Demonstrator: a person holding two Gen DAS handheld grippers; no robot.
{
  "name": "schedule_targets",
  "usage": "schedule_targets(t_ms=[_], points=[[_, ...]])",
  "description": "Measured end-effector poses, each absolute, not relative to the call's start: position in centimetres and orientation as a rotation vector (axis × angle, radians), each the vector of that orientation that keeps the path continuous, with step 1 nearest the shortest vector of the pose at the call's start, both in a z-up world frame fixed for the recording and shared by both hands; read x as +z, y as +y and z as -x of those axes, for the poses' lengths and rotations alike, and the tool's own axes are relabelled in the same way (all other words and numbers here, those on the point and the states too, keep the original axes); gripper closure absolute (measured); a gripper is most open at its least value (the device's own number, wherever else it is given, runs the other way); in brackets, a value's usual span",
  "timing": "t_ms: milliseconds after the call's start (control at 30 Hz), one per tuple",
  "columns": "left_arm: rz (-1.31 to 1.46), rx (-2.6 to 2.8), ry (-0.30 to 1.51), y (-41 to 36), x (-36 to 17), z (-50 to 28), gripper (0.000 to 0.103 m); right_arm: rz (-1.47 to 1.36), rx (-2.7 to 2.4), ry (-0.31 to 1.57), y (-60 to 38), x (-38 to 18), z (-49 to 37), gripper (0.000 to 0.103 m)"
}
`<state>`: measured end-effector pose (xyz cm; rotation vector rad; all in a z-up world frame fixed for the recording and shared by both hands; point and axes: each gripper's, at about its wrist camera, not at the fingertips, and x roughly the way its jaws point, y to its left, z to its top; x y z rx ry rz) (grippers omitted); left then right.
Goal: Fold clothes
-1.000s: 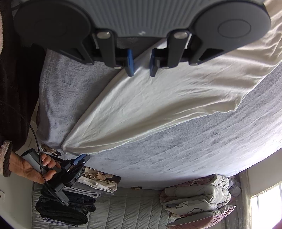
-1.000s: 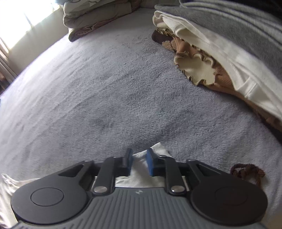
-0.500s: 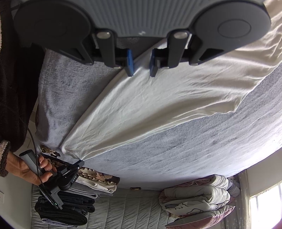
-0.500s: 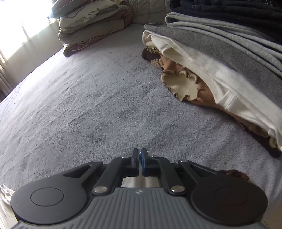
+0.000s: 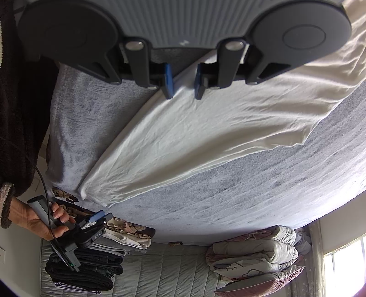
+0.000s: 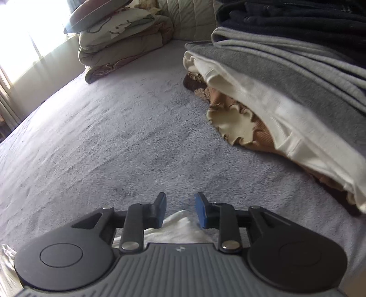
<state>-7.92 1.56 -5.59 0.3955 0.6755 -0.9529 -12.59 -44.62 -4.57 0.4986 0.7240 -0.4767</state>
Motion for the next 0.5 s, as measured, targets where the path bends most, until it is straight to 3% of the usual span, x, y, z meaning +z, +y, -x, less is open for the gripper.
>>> schedule_targets(t_ms=[400,467,500], points=[[-0.397,-0.951,0.677,1.2,-5.6,7.8,0.081,-0.326,-0.417,0.826,-42.9,-6.3,12.5,0.067],[-0.399,-0.949,0.678,1.2,-5.6,7.8,0.081,-0.253,-0.411,0.832,-42.0,-6.4,12.3,0.080],[-0.400,-0.949,0.679,1.1,-5.7,7.9,0.080,-0.230,-0.404,0.834,-41.7,-6.4,12.3,0.097]])
